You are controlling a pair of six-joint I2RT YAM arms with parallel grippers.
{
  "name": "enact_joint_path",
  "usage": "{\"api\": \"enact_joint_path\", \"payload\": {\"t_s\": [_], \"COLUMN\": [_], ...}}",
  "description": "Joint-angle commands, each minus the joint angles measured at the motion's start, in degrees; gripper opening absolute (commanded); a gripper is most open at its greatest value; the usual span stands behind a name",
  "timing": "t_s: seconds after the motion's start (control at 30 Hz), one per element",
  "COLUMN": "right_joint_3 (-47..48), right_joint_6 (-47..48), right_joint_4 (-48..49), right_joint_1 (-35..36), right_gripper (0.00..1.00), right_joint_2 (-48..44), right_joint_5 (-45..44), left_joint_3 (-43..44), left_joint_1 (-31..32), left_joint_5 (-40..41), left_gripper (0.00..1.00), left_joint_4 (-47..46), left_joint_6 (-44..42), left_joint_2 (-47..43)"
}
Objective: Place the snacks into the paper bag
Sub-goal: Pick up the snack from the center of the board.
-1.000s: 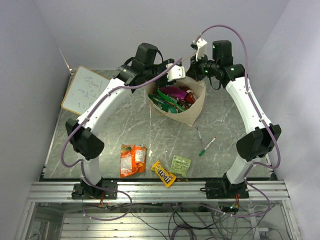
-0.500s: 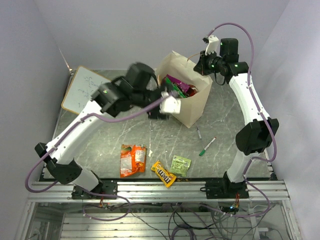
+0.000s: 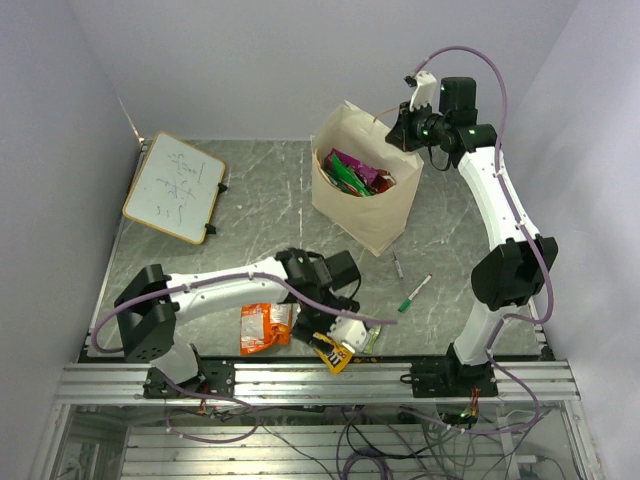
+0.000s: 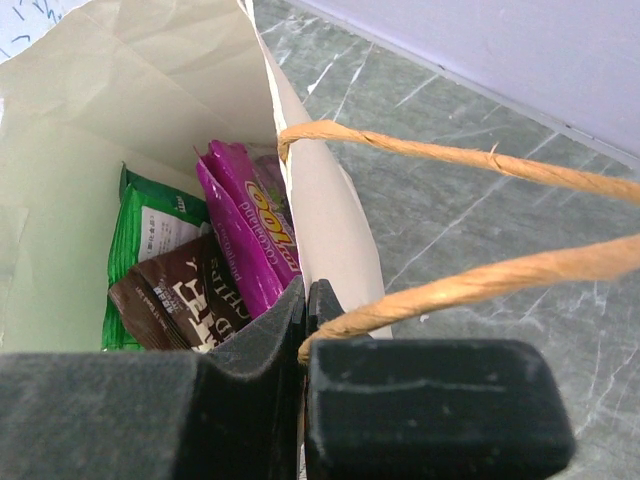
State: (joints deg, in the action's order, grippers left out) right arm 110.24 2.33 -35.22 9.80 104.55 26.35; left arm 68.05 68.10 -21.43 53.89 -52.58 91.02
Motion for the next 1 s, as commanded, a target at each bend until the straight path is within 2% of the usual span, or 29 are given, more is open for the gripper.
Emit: {"api": "enact_joint_path", "payload": {"t_s": [0.0,0.2,0.4,0.7,0.97], "right_joint_3": [-1.5,-2.0,-2.9,-3.1,-3.1], "right_joint_6": [-0.2,-0.5,-0.3,-0.1,0.0], "right_joint_4": [2.9,2.9,3.1,2.9,2.8], "right_joint_1": [-0.2,-0.2,-0.2,-0.2,-0.2], "right_gripper": [0.0,0.0,0.0,0.0,0.0], "right_joint_2": [-3.7,-4.0,-4.1,-3.9,-3.5], "right_joint_5": [1.5,2.6,3.2,3.9,4.0], "left_joint_3": [-3.3,-7.8,-9.7,-10.0,-5.5], "left_joint_1": [2.3,3.6,3.6,3.6,3.6], "left_joint_5": [1.8,6.9,10.5,12.6,12.9], "left_gripper": [0.88,0.89,0.88,0.6,0.52], "left_joint_4": [-8.9,-17.5,-21.3,-18.6,-10.0], "left_joint_6": [-0.2,-0.5,-0.8,-1.0,-1.2], "left_joint_2": [1.0,4.8,7.8,7.6,2.9]}}
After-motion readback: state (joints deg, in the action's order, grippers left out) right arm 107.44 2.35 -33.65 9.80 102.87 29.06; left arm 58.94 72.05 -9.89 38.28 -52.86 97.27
